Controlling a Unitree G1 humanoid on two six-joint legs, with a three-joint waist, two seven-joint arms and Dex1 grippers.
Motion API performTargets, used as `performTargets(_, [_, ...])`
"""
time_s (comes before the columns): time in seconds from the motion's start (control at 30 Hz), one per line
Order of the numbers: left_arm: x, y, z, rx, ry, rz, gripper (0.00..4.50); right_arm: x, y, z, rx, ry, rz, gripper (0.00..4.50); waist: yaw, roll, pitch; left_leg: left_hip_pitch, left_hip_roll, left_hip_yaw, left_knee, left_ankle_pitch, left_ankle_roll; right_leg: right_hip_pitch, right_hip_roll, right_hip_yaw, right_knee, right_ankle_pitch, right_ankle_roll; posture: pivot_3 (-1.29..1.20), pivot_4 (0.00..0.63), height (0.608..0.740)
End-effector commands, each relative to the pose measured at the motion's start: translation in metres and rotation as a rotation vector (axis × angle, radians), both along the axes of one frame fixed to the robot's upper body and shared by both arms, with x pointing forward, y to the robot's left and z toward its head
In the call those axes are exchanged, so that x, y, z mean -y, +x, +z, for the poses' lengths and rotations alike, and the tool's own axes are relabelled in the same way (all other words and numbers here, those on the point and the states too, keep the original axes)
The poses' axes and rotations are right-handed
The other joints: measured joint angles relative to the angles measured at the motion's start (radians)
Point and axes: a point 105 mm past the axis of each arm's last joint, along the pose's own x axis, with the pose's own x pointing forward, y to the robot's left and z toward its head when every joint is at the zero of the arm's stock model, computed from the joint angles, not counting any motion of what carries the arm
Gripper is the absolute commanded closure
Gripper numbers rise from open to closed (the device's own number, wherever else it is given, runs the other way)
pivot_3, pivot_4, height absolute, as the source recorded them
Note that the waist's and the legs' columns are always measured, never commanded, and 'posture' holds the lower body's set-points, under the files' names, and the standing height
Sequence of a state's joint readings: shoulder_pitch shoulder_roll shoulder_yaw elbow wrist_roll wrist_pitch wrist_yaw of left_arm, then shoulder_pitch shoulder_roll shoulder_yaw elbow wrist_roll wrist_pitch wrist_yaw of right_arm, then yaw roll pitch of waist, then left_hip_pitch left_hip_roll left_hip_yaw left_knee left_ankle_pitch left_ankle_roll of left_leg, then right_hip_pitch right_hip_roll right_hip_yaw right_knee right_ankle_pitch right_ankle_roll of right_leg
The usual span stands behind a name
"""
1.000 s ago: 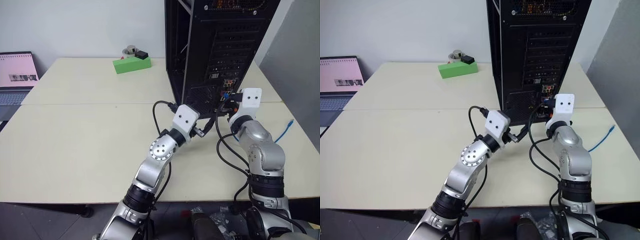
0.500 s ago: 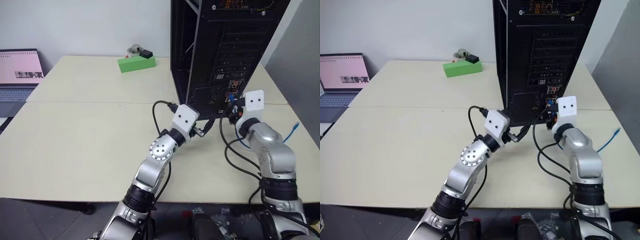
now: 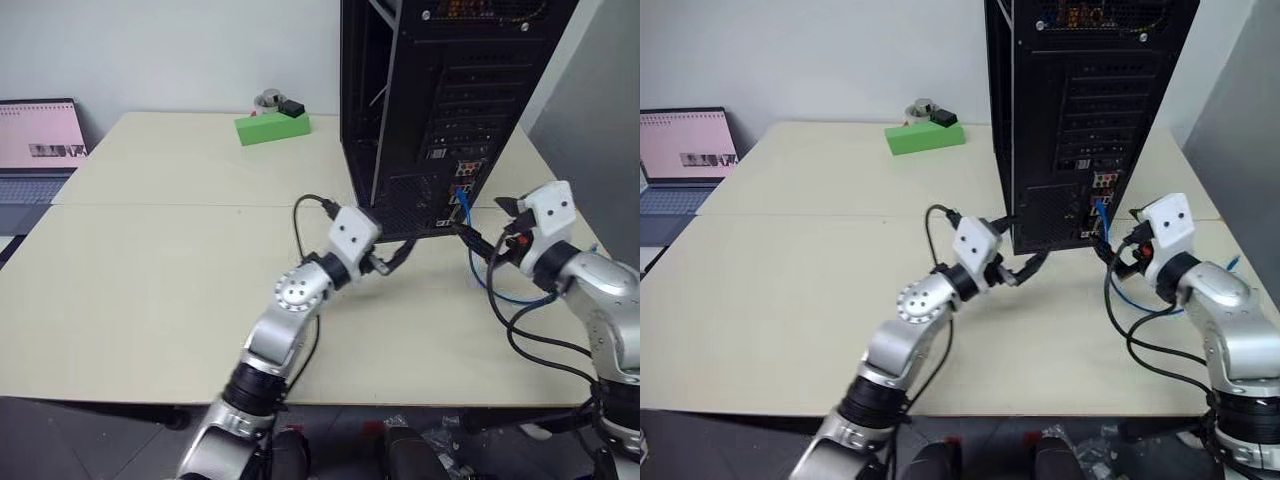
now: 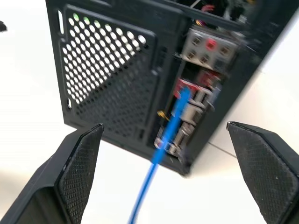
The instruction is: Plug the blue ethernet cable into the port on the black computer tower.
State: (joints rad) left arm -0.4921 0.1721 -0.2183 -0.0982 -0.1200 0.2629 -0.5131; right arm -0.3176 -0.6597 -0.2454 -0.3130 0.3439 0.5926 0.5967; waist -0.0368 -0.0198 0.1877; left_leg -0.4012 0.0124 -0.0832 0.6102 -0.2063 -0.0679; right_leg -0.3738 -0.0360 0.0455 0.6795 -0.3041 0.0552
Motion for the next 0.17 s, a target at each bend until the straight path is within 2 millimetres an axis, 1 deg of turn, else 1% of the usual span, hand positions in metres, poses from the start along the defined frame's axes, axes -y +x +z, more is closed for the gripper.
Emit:
performTargets(0.03, [-0.035,-0.004,0.026,0.043,0.020,-0.016,0.33,0.013,-0.012,0.024,0.074,0.000,0.050,0.01,0.000,0.000,0.000,0.000,0.000,0.000,0.000,0.000,0.000,0.000,0.000,0.000,0.000,0.000,0.000,0.00,0.150,0.740])
performTargets(0.1, [-0.054,-0.006,0.027,0.022,0.050,-0.018,0.33,0.019,-0.013,0.028,0.079,0.000,0.056,0.01,0.002,0.000,0.000,0.000,0.000,0.000,0.000,0.000,0.000,0.000,0.000,0.000,0.000,0.000,0.000,0.00,0.150,0.740])
performTargets(0.17, [-0.068,-0.008,0.025,-0.002,0.075,-0.020,0.33,0.021,-0.013,0.031,0.085,0.003,0.066,0.01,0.002,0.000,0.000,0.000,0.000,0.000,0.000,0.000,0.000,0.000,0.000,0.000,-0.001,0.000,0.000,0.00,0.150,0.740])
